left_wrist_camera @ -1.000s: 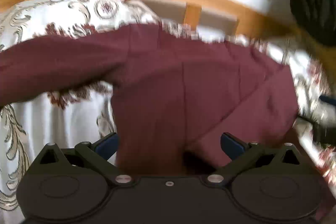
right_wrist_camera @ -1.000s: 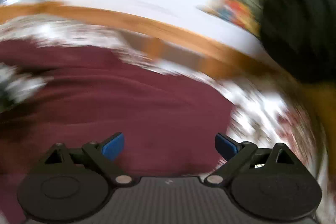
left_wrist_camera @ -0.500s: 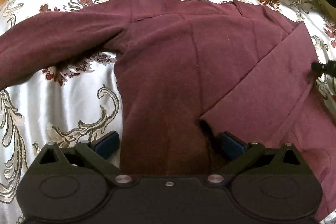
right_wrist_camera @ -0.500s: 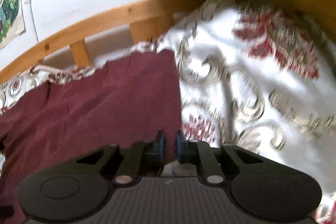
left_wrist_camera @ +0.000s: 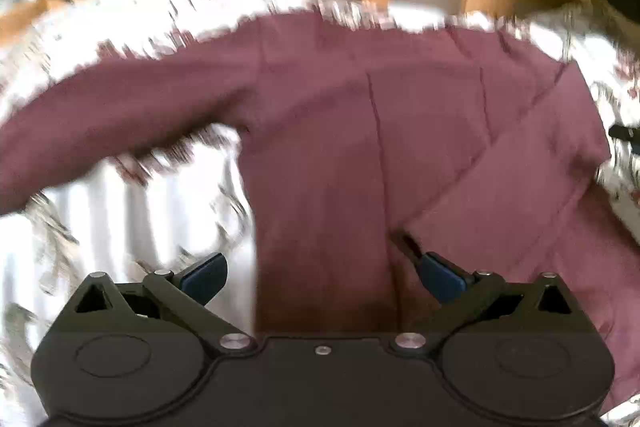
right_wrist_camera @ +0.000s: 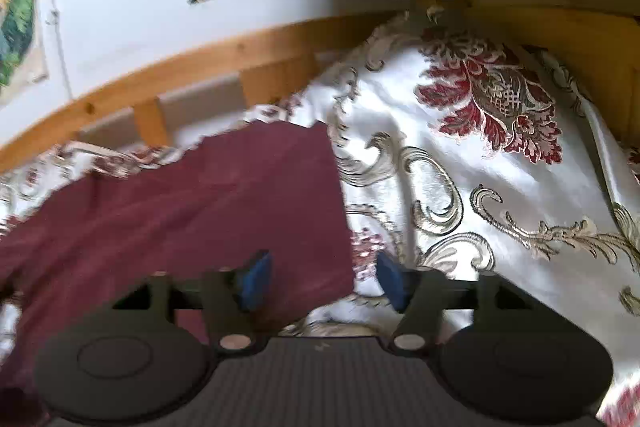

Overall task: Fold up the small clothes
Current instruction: 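Move the left tool to the other sleeve and close on it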

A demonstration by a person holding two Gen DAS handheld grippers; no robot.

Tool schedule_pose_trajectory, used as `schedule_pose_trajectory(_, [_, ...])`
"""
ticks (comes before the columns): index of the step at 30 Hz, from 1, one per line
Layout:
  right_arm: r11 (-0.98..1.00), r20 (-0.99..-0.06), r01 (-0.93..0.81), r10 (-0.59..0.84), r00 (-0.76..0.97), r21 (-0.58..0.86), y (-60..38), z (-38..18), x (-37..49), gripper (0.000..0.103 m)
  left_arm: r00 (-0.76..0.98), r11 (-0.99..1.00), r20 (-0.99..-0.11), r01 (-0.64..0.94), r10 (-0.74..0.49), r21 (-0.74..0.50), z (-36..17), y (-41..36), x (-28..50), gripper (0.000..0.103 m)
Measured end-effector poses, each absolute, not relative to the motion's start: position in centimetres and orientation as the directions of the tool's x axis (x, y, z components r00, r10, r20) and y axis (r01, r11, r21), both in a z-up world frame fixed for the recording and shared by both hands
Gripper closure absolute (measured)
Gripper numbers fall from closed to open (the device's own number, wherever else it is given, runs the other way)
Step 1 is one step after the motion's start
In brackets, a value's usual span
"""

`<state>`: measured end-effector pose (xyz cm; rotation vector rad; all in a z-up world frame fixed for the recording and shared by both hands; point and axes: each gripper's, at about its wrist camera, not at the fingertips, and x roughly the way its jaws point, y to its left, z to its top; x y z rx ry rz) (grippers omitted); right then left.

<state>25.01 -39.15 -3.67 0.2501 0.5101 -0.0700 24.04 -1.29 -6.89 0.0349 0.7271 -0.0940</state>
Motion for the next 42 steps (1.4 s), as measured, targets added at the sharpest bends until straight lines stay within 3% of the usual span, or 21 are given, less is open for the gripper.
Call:
schedule_pose_trajectory(7, [0.977, -0.430, 0.014, 0.080, 0.899, 0.212, -36.7, -0.4, 20.9, 0.003, 0.832, 0.990, -0.539, -0.140, 0.131, 0.025, -1.9, 3.4, 19.7, 0.001])
schedule_pose_trajectory(13, [0.974, -0.425, -0.059, 0.150, 0.893, 0.220, -34.7, 1.2, 17.1, 0.000, 0.863, 0.943, -0.392, -0.330, 0.319, 0.041, 4.3, 9.3, 16.0, 0.001])
schedule_pose_trajectory(21, [0.972, -0.430, -0.172, 0.224, 0.874, 0.158, -31.8, 1.5, 14.7, 0.000, 0.852, 0.964, -0.463, -0.164, 0.246, 0.210, 8.4, 18.4, 17.8, 0.001])
schedule_pose_trajectory(27, [0.976, -0.449, -0.203, 0.215, 0.867, 0.076, -30.4, 0.6, 15.6, 0.000, 0.749, 0.916, -0.603, -0.013, 0.274, 0.400, 6.3, 22.6, 21.2, 0.001])
schedule_pose_trajectory(29, [0.975, -0.462, -0.213, 0.216, 0.860, 0.061, -30.1, 0.2, 15.8, 0.000, 0.697, 0.896, -0.646, 0.012, 0.310, 0.443, 5.3, 23.5, 22.3, 0.006])
schedule_pose_trajectory(34, [0.968, -0.464, -0.251, 0.221, 0.858, -0.002, -29.2, -0.1, 15.6, 0.000, 0.623, 0.892, -0.713, 0.053, 0.321, 0.448, 3.6, 25.2, 23.4, 0.008])
schedule_pose_trajectory(37, [0.964, -0.460, -0.266, 0.221, 0.860, -0.033, -28.7, -0.2, 15.5, 0.000, 0.583, 0.887, -0.747, 0.092, 0.320, 0.452, 3.1, 24.9, 23.8, 0.023])
schedule_pose_trajectory(42, [0.960, -0.468, -0.277, 0.227, 0.854, -0.041, -28.3, -0.5, 15.8, 0.000, 0.553, 0.881, -0.764, 0.110, 0.331, 0.461, 2.7, 24.4, 24.4, 0.039])
